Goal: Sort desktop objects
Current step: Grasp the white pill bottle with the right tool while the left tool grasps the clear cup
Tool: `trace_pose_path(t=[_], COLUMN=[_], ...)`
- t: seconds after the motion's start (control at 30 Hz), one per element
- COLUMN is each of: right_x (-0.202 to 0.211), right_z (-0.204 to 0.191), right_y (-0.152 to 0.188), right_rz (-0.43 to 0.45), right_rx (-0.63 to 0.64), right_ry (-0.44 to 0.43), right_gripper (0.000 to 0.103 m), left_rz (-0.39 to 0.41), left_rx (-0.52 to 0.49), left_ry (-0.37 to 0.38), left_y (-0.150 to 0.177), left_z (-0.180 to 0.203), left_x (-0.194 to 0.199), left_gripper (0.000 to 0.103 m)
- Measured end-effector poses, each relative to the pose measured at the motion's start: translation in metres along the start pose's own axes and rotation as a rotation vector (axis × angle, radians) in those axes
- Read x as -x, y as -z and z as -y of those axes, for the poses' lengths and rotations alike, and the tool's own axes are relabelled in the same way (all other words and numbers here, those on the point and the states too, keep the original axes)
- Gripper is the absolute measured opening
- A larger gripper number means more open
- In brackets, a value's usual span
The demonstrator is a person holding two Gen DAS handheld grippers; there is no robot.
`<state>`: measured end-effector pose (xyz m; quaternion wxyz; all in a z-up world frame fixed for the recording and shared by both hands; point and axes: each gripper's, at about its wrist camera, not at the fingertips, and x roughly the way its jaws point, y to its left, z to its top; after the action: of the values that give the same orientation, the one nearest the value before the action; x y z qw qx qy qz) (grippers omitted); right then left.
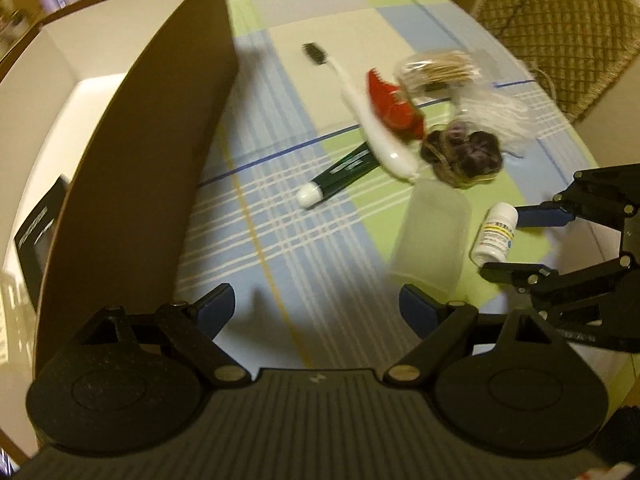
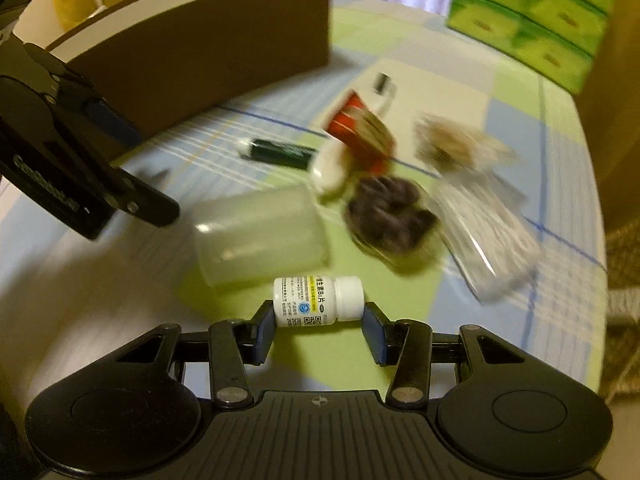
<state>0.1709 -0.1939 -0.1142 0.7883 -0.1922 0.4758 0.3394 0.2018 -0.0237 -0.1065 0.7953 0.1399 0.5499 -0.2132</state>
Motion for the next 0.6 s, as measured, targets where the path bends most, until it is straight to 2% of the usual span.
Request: trace_pose_path(t=[0.2, 0.37, 0.5, 0.57, 0.6], right_x=[0.009, 0.015, 0.018, 0.020, 0.020], right_z=[0.019, 0.027, 0.027, 0.027, 0.027], right_y=[0.012, 0.017, 0.021, 0.021, 0.021], right_rz=[-0.020, -0.025, -0.020, -0.017, -0.013], right_rx=[-0.078, -0.122, -0.144, -0.150, -0.152], right_ry=[0.044, 0.063, 0.069, 0.068, 0.067], right_gripper=[0.044, 0.044, 0.044, 0.044, 0.044], left_rz=[0.018, 0.011, -0.005, -0.012, -0.017], left_rx=[-0.100, -0.165, -0.194, -0.202, -0.205], left_ry=[0.070, 0.088, 0.094, 0.100, 0.099], left_y=[-0.009, -0.020, -0.030, -0.032, -0.032], left_z=[0.023, 0.042, 0.051, 0.055, 0.057], left_x=[-0.006, -0.022, -0.037, -0.043, -0.046], left_gripper=[0.085, 0.081, 0.065, 0.062, 0.058])
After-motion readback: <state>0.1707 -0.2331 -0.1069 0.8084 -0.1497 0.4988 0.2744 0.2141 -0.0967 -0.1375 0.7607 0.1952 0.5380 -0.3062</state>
